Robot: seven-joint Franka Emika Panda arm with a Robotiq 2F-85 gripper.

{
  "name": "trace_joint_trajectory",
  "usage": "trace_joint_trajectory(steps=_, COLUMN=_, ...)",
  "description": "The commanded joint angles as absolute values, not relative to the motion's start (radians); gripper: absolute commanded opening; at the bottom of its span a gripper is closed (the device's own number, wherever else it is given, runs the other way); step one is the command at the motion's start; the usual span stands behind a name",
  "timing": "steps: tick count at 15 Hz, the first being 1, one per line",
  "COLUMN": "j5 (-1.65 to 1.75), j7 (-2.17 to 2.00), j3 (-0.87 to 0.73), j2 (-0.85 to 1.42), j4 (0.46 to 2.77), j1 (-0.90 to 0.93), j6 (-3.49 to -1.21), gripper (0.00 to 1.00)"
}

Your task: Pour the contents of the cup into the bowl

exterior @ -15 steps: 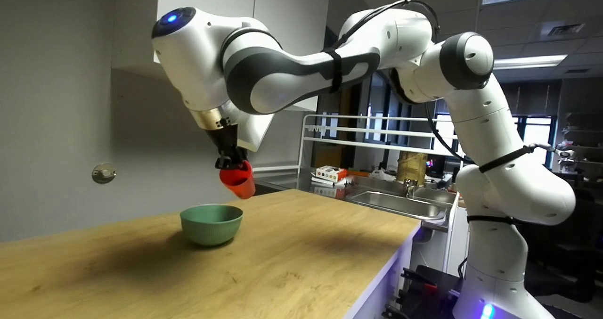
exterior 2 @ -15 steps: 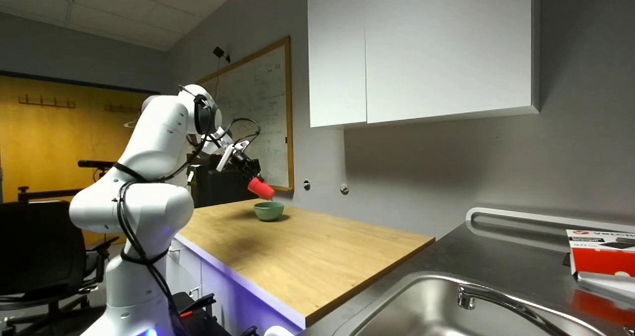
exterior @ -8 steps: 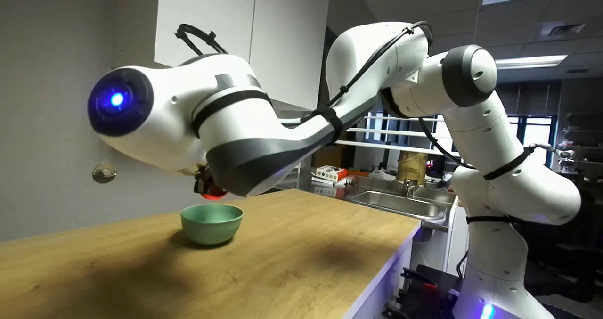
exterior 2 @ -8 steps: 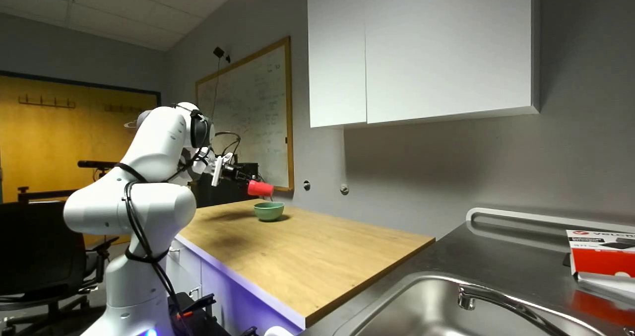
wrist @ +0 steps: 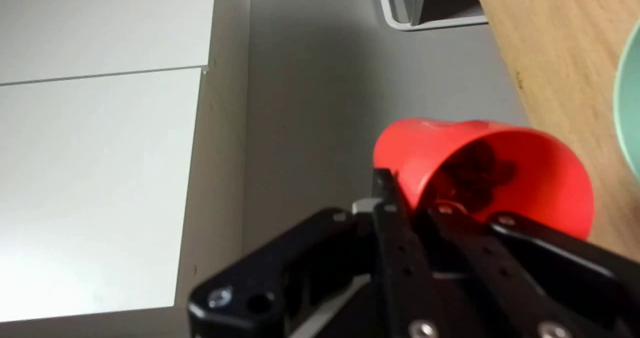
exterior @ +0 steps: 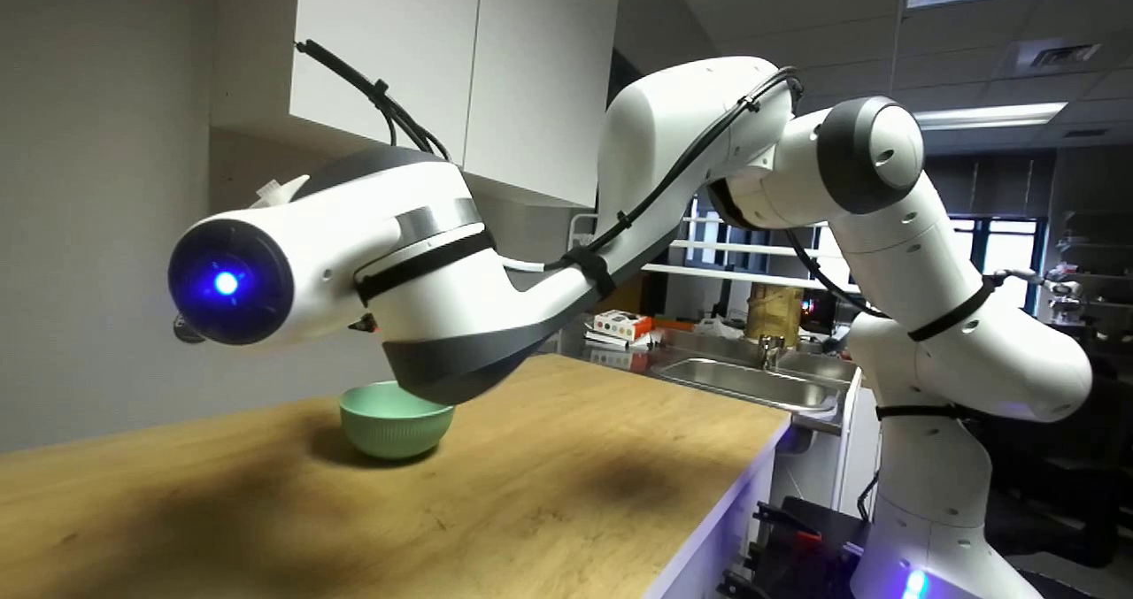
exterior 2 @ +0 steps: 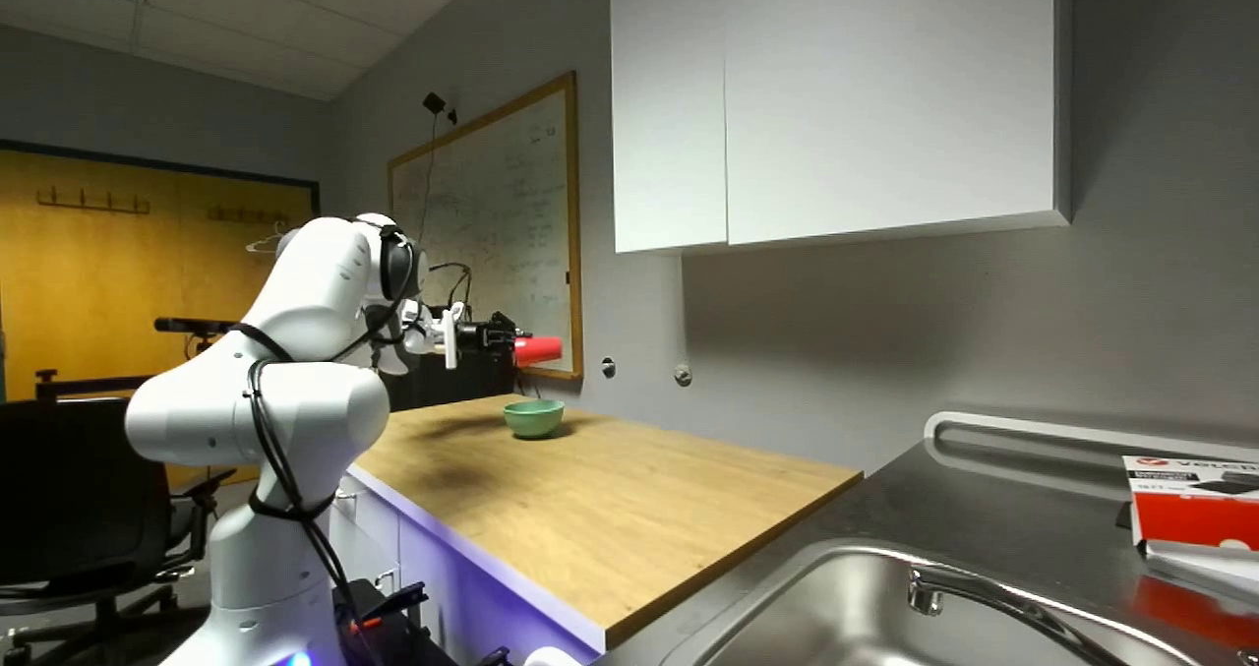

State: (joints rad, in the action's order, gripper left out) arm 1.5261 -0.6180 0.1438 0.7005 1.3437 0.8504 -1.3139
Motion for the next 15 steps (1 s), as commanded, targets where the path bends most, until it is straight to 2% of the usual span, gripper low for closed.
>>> trace_joint_trajectory(steps=1, j5=1.576, j7=-0.622, j3=0.136, j2=0.677, j4=1.375, j1=0.817, j6=-1.298, gripper=0.02)
trace_joint_trajectory(steps=15, j5=1.7, j7=-0.746, j3=0.164, j2=0.599, j4=1.603, j1=0.727, j6=-1.173, gripper=0.02)
